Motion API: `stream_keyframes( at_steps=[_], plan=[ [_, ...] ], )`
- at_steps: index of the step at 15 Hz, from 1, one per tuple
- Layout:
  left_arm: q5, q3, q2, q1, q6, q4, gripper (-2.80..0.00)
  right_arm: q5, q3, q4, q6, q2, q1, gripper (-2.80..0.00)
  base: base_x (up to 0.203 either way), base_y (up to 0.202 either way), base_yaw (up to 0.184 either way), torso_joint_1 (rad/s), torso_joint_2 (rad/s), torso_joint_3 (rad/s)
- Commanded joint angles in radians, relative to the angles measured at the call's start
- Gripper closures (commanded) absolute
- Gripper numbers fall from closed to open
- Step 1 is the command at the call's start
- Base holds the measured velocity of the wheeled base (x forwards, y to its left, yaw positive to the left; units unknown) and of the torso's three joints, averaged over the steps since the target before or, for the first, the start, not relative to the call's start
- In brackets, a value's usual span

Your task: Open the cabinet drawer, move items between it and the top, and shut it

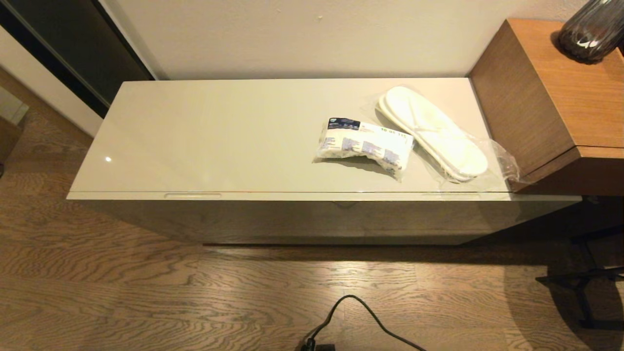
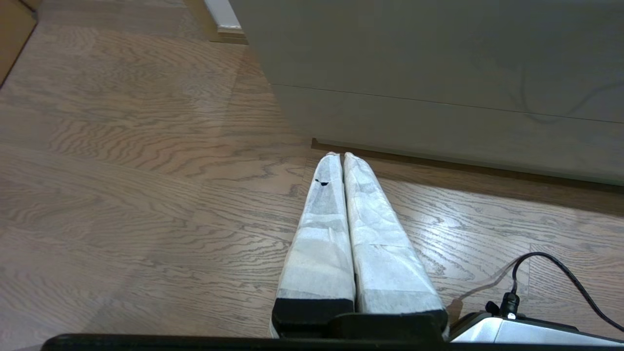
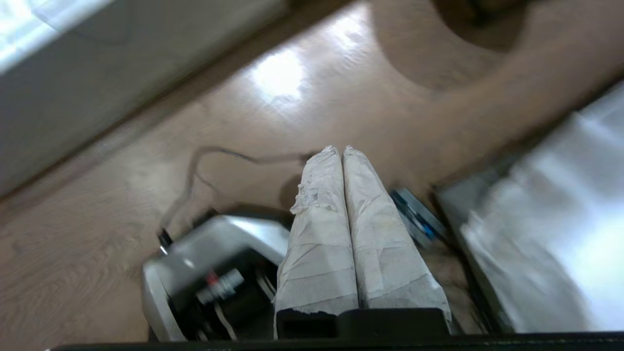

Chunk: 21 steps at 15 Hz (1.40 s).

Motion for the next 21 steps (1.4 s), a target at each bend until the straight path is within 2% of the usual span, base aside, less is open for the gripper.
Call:
stream_keyframes(
  at_steps=[1, 3, 5, 7, 9, 10, 14, 16, 19, 20, 21],
  plan=[
    [0.001, 0.003, -0.039, 0.000, 0.000, 0.000, 0.00, 0.108, -0.113, 0.205, -0.078, -0.160, -0.121, 0.00, 0.000, 0.000, 0.000, 0.000, 0.00, 0.000],
    [0.001, 0.003, -0.039, 0.000, 0.000, 0.000, 0.00, 0.225, -0.113, 0.243, -0.233, -0.263, -0.203, 0.00, 0.000, 0.000, 0.000, 0.000, 0.00, 0.000],
    [0.001, 0.003, -0.039, 0.000, 0.000, 0.000, 0.00, 0.250, 0.006, 0.212, -0.300, -0.358, -0.218, 0.00, 0.000, 0.000, 0.000, 0.000, 0.00, 0.000],
    [0.001, 0.003, -0.039, 0.000, 0.000, 0.000, 0.00, 0.257, 0.138, 0.093, -0.385, -0.474, -0.230, 0.00, 0.000, 0.000, 0.000, 0.000, 0.00, 0.000],
    [0.001, 0.003, -0.039, 0.000, 0.001, 0.000, 0.00, 0.253, 0.272, -0.083, -0.516, -0.604, -0.237, 0.00, 0.000, 0.000, 0.000, 0.000, 0.00, 0.000],
    [0.001, 0.003, -0.039, 0.000, 0.000, 0.000, 0.00, 0.248, 0.327, -0.206, -0.551, -0.622, -0.239, 0.00, 0.000, 0.000, 0.000, 0.000, 0.00, 0.000],
    [0.001, 0.003, -0.039, 0.000, 0.000, 0.000, 0.00, 0.263, 0.585, -0.430, -0.576, -0.615, -0.242, 0.00, 0.000, 0.000, 0.000, 0.000, 0.00, 0.000],
    [0.001, 0.003, -0.039, 0.000, 0.000, 0.000, 0.00, 0.309, 0.756, -0.674, -0.582, -0.615, -0.242, 0.00, 0.000, 0.000, 0.000, 0.000, 0.00, 0.000],
    [0.002, 0.003, -0.039, 0.000, 0.000, 0.000, 0.00, 0.410, 1.065, -1.127, -0.629, -0.615, -0.242, 0.00, 0.000, 0.000, 0.000, 0.000, 0.00, 0.000],
    [0.001, 0.003, -0.039, 0.000, 0.000, 0.000, 0.00, 0.448, 1.132, -1.224, -0.656, -0.615, -0.242, 0.00, 0.000, 0.000, 0.000, 0.000, 0.00, 0.000],
    [0.002, 0.003, -0.039, 0.000, 0.000, 0.000, 0.00, 0.499, 1.157, -1.237, -0.678, -0.615, -0.242, 0.00, 0.000, 0.000, 0.000, 0.000, 0.00, 0.000]
  ],
)
